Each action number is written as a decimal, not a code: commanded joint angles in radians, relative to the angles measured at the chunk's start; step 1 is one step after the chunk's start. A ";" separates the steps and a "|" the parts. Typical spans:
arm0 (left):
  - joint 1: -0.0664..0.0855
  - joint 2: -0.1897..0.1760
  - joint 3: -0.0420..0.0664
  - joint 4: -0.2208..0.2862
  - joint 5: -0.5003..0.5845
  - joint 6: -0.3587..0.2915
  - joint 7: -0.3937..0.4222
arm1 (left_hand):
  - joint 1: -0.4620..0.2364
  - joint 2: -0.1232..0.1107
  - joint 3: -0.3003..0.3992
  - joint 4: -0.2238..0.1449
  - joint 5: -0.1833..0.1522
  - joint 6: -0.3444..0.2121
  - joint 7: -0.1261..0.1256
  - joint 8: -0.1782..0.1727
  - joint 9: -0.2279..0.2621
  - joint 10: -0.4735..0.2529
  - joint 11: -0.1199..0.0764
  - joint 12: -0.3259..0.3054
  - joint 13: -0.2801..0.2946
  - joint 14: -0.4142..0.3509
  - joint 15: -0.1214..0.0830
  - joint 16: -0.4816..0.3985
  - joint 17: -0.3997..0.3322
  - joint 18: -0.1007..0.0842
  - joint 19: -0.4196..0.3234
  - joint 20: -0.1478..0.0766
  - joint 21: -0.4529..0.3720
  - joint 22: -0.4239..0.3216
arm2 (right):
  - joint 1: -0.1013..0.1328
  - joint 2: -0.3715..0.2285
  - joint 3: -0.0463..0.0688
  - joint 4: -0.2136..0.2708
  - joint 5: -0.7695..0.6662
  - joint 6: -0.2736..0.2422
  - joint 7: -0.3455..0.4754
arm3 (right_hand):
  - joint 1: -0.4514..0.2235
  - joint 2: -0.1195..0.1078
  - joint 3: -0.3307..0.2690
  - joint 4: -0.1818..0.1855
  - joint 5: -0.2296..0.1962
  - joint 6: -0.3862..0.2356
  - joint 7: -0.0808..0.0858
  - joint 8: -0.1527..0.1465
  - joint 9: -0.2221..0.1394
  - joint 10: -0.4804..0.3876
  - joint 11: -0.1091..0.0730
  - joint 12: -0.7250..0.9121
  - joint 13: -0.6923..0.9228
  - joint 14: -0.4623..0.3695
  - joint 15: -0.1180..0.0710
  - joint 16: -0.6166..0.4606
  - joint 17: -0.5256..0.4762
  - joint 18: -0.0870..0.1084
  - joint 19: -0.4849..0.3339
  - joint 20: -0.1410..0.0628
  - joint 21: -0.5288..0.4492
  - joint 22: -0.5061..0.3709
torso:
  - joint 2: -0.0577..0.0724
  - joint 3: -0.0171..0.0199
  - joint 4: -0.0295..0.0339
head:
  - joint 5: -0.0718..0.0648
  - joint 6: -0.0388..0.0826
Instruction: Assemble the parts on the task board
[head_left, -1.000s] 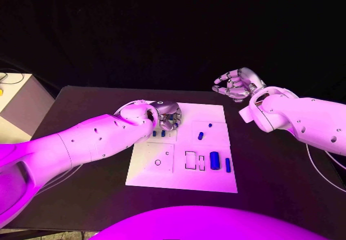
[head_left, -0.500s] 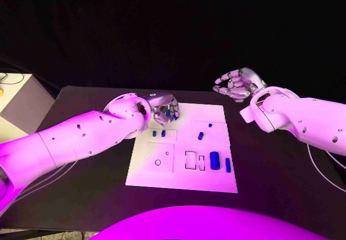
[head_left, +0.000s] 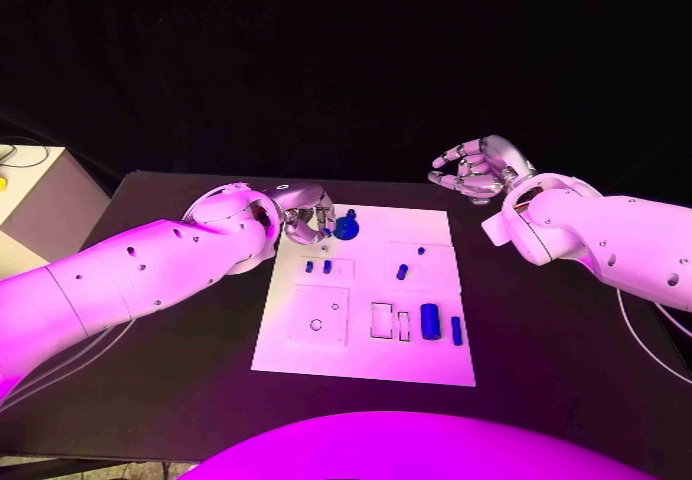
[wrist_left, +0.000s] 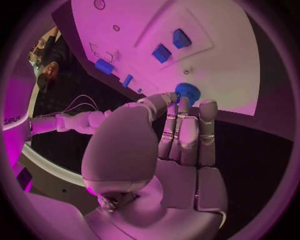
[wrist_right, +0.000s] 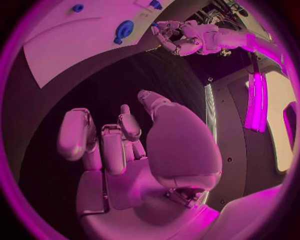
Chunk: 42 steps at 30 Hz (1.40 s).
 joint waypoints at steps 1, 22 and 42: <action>0.000 -0.001 0.001 -0.006 -0.042 0.028 -0.009 | -0.007 0.003 -0.003 -0.002 -0.001 0.004 0.001 -0.003 -0.001 0.010 -0.006 -0.007 0.001 0.002 0.001 0.003 -0.001 -0.018 -0.004 0.001 0.003 0.000 | 0.000 -0.001 0.000 0.001 -0.002 0.007 0.011 | 0.007 0.001 0.002 0.004 0.005 -0.006 0.001 0.005 0.001 0.000 0.000 -0.001 0.001 0.044 0.005 -0.002 0.083 0.015 0.002 -0.002 0.004 0.072 | 0.000 0.0002 -0.0005 | 0.000 0.000; -0.001 0.024 -0.007 -0.049 -0.103 0.067 -0.028 | -0.008 0.004 -0.004 -0.003 0.000 0.006 0.000 -0.005 0.000 0.013 -0.007 -0.010 0.001 0.002 0.000 0.003 -0.002 -0.018 -0.004 0.001 0.003 0.000 | 0.000 0.002 0.000 -0.001 -0.002 0.005 0.013 | 0.007 0.001 0.002 0.005 0.005 -0.006 0.001 0.007 0.001 -0.001 0.000 -0.004 -0.001 0.044 0.005 -0.003 0.081 0.015 0.001 -0.003 0.000 0.071 | 0.000 0.0019 -0.0021 | 0.004 0.000; -0.003 0.042 -0.025 -0.059 -0.097 0.083 -0.021 | -0.009 0.005 -0.005 -0.003 0.000 0.007 0.000 -0.007 0.001 0.015 -0.007 -0.014 0.002 0.001 0.000 0.003 -0.003 -0.018 -0.006 0.001 0.002 -0.002 | -0.001 0.003 0.000 -0.002 -0.002 0.005 0.013 | 0.007 0.000 0.002 0.005 0.005 -0.006 0.001 0.007 0.001 -0.001 -0.001 -0.005 -0.002 0.044 0.005 -0.004 0.080 0.015 0.001 -0.003 -0.001 0.071 | 0.000 0.0008 -0.0009 | 0.003 0.000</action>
